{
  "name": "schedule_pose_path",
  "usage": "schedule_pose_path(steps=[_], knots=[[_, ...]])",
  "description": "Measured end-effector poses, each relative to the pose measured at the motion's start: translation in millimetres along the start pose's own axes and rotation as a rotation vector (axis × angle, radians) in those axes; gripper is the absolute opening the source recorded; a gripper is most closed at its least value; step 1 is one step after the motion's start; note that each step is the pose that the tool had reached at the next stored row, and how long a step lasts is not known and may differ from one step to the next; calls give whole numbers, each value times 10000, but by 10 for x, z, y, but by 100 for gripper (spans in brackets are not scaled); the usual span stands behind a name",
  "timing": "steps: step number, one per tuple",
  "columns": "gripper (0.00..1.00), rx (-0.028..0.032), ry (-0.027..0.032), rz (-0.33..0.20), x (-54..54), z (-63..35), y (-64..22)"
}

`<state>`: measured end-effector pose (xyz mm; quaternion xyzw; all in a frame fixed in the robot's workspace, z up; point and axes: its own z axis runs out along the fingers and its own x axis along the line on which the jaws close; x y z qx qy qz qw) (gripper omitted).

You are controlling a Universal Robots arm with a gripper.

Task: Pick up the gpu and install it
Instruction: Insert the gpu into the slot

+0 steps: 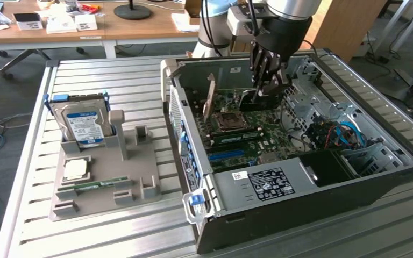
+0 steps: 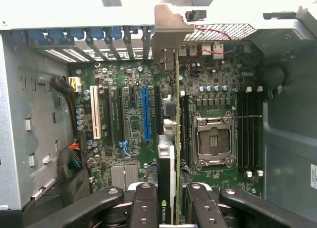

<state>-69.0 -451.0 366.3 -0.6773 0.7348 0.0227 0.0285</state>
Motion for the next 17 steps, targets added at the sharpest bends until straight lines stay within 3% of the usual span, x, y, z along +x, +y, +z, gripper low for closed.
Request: schedule_pose_path(steps=[17], knots=[[27,-5,0,-65,0,0,0]])
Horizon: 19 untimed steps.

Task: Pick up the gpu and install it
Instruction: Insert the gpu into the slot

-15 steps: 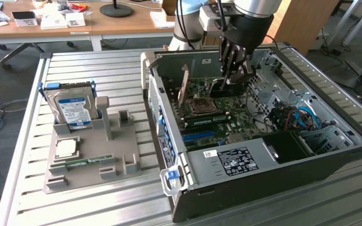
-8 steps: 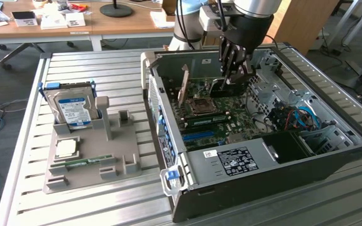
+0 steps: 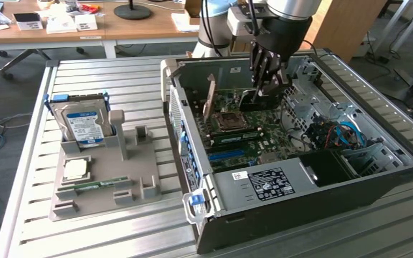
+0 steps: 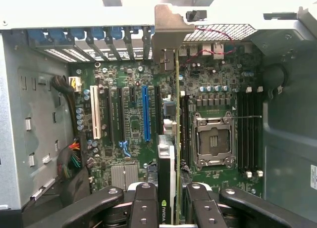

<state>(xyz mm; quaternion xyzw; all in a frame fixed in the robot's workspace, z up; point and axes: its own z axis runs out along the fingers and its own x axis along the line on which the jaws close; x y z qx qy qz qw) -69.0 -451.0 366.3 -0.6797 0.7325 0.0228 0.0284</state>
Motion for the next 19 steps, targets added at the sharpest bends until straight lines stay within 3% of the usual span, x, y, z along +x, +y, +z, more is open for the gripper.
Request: schedule_pose_path(steps=[19], knots=[[27,-24,-1,-335,16,33,-2]])
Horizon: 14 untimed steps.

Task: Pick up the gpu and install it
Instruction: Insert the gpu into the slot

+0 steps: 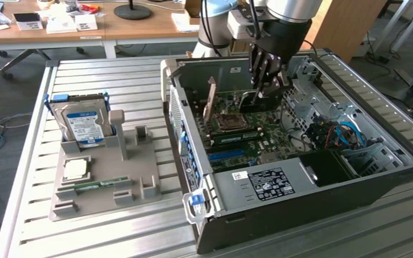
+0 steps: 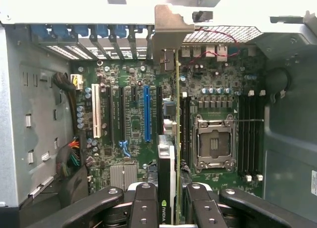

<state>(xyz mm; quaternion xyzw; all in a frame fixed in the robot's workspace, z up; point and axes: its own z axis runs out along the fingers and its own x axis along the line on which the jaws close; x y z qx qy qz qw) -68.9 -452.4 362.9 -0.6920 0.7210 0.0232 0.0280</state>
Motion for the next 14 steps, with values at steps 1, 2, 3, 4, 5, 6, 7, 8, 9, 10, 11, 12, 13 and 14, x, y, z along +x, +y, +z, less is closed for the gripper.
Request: schedule_pose_path(steps=[1,2,3,4,5,6,7,8,9,10,11,12,13,14], knots=[[27,-3,-1,-41,4,7,1],[27,-5,-3,-85,7,15,1],[27,-10,1,-134,8,22,1],[27,-17,9,-184,9,31,1],[27,-26,18,-237,10,40,1],[27,-36,28,-287,11,50,1],[27,-47,39,-333,11,59,1],[27,-59,49,-378,12,70,1],[27,-69,56,-416,13,80,1],[27,-78,68,-446,13,87,1],[27,-82,76,-458,13,92,1],[27,-83,77,-458,14,92,1],[27,-83,76,-458,14,92,1],[27,-83,76,-459,14,92,1]])
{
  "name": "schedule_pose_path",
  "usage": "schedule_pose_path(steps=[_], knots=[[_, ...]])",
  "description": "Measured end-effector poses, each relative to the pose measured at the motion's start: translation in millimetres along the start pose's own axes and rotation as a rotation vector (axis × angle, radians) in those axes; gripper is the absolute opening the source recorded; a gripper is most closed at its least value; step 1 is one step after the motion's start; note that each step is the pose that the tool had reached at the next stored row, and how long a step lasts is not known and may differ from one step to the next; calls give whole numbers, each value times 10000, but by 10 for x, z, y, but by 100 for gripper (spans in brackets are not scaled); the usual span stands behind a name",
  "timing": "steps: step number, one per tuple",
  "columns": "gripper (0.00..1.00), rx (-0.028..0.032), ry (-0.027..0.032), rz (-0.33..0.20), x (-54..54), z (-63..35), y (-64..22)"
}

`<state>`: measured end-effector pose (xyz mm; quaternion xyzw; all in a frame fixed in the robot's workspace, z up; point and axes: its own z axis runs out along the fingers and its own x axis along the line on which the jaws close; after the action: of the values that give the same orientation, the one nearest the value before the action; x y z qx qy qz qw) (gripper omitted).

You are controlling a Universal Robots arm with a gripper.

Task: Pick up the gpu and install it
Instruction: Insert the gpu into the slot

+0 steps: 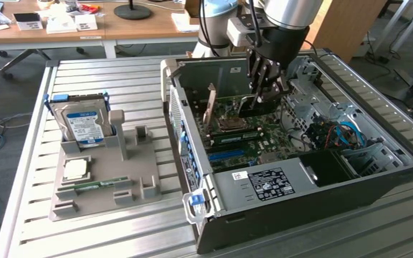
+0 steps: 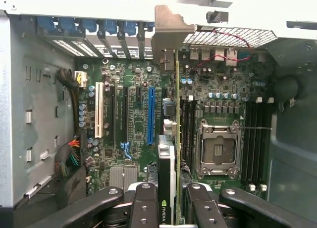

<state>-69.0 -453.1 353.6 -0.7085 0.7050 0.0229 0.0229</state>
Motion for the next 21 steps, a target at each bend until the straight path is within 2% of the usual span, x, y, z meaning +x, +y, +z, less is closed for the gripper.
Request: schedule_pose_path(steps=[21], knots=[[27,0,-1,0,4,68,0]])
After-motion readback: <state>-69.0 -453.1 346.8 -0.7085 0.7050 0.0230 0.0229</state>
